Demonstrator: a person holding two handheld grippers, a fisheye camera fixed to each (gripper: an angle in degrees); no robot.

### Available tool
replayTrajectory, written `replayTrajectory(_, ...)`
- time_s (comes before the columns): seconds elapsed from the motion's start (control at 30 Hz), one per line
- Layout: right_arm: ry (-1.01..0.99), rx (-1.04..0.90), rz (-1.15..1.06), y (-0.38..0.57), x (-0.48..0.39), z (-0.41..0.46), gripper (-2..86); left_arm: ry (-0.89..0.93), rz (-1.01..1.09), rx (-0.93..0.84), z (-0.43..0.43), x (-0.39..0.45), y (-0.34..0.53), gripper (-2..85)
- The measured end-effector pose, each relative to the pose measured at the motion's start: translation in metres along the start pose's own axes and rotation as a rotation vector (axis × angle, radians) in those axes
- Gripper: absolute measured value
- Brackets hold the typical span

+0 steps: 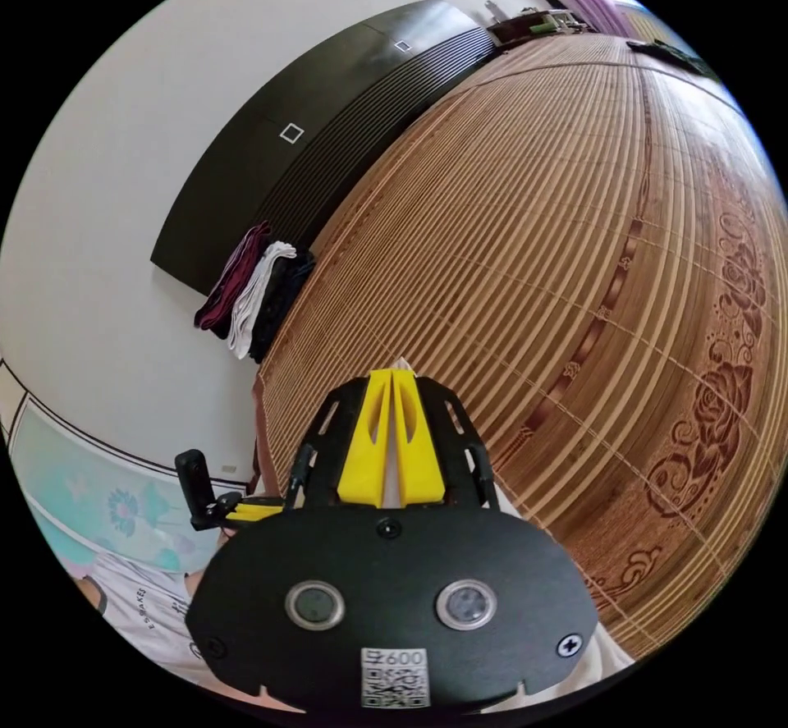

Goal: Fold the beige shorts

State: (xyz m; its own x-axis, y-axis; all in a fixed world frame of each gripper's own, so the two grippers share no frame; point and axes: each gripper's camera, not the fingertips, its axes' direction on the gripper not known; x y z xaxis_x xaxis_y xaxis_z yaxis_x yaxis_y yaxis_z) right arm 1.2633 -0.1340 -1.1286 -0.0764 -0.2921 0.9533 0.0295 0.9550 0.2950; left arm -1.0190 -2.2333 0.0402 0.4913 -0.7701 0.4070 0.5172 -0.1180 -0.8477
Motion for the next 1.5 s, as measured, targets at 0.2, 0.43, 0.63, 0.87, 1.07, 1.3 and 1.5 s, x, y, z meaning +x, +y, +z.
replayTrajectory(0.2,0.08,0.017,-0.03,-0.015,-0.024,0.005,-0.8,0.037,-0.024,0.012,-0.015,0.011,-0.007,0.1)
replayTrajectory(0.43,0.233,-0.031,-0.202,-0.038,-0.089,-0.004,-0.9,0.197,0.009,0.114,-0.055,0.025,-0.007,0.0)
replayTrajectory(0.63,0.208,-0.012,-0.147,-0.064,-0.081,-0.066,-0.8,0.161,-0.071,0.075,-0.057,0.035,-0.018,0.0)
replayTrajectory(0.87,0.312,0.244,-0.289,0.059,-0.117,-0.359,-0.8,0.163,-0.093,0.072,-0.069,0.063,-0.024,0.1)
replayTrajectory(1.07,0.566,0.38,-0.15,0.306,-0.062,-0.667,1.2,0.236,-0.135,0.093,-0.08,0.077,-0.025,0.1)
replayTrajectory(1.3,0.718,0.767,0.57,0.632,0.059,-1.042,7.9,0.276,-0.149,0.101,-0.092,0.106,-0.027,0.0)
replayTrajectory(1.5,0.639,1.042,0.664,0.745,0.077,-1.185,7.8,0.292,-0.166,0.119,-0.104,0.133,-0.026,0.0)
